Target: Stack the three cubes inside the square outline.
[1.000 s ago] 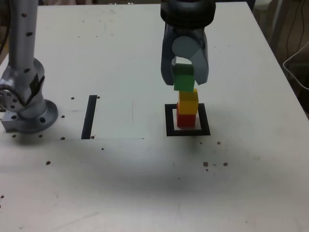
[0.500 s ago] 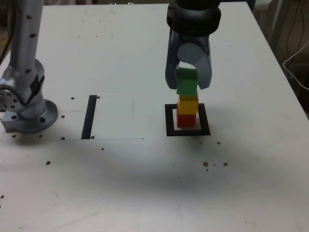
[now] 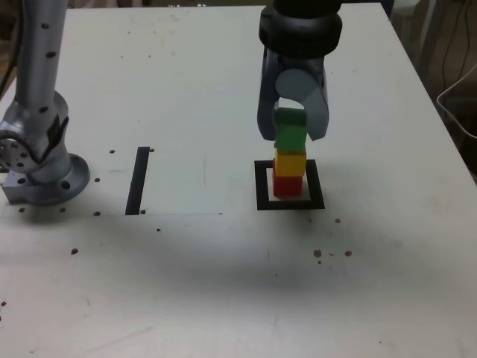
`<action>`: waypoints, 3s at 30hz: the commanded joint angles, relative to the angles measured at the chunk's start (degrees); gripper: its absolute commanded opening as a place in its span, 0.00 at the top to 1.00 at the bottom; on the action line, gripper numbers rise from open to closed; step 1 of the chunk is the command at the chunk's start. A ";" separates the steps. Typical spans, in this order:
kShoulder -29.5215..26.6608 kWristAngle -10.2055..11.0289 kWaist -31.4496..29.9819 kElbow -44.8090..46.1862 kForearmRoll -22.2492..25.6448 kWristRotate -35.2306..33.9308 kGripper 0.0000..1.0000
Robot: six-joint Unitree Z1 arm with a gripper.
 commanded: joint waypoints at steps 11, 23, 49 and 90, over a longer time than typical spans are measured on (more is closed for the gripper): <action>0.49 -1.01 0.17 0.37 -0.24 1.80 0.40; 1.51 -1.37 1.06 0.95 1.09 1.97 0.31; -1.03 -1.34 1.62 2.21 -0.27 3.39 0.01; -21.11 -2.40 8.44 31.19 -6.48 5.31 0.01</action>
